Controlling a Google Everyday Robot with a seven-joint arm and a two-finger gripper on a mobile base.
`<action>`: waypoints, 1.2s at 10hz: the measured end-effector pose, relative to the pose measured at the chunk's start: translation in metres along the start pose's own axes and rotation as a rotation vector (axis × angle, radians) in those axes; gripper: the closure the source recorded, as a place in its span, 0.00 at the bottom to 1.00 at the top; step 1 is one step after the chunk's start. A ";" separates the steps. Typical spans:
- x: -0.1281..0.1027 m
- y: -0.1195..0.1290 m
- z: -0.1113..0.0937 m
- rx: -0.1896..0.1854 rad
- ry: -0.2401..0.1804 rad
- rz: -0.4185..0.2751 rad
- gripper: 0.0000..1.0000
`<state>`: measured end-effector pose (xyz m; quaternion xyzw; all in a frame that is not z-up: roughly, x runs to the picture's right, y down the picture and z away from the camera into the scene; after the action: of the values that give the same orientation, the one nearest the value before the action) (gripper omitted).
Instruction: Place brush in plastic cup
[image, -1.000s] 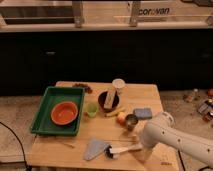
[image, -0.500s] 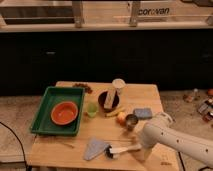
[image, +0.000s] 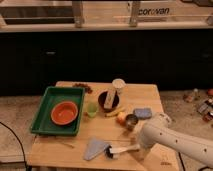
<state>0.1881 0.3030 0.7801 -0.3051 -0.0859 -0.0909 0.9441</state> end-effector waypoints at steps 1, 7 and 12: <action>0.002 0.001 -0.002 0.004 -0.004 0.000 0.52; 0.003 0.003 -0.020 0.033 -0.013 -0.012 0.99; 0.001 -0.005 -0.056 0.093 -0.007 -0.039 0.99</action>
<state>0.1939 0.2655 0.7384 -0.2595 -0.0991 -0.1041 0.9550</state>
